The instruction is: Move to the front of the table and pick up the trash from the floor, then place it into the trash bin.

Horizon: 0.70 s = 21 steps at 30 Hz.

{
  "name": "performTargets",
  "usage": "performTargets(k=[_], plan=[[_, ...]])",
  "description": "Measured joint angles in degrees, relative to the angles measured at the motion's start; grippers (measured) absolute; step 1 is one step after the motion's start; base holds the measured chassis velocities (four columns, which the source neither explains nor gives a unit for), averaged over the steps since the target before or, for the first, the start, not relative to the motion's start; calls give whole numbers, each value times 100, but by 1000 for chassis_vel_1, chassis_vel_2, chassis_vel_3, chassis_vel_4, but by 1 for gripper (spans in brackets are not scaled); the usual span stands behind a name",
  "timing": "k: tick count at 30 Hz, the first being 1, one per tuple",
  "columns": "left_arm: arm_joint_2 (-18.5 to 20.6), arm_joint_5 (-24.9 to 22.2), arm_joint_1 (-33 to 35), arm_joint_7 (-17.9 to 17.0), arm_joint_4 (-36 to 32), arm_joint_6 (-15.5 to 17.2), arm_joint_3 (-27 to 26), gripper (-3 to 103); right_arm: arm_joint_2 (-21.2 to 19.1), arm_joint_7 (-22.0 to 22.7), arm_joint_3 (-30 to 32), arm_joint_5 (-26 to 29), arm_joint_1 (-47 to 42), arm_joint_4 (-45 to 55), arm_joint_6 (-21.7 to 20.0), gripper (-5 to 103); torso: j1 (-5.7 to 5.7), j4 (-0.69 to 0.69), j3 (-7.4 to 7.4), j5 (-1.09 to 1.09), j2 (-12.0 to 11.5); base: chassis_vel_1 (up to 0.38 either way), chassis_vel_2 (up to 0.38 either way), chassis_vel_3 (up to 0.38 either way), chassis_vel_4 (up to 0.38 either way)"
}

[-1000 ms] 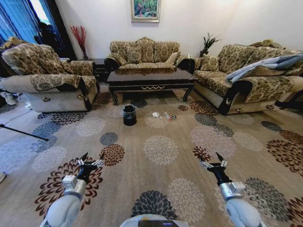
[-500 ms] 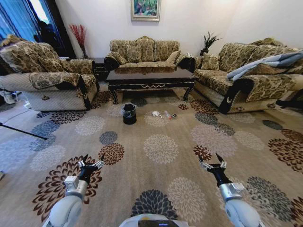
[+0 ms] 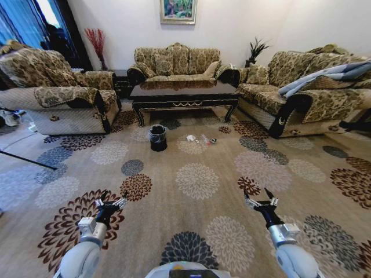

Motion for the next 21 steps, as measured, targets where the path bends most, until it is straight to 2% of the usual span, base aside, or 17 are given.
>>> performTargets(k=[21], plan=[[81, -85, -154, -107, -14, 76, -34, 100, -52, 9, -137, -57, 124, -37, -40, 100, -155, 0, -314, 0, -469, 0, 0, 0, 0]])
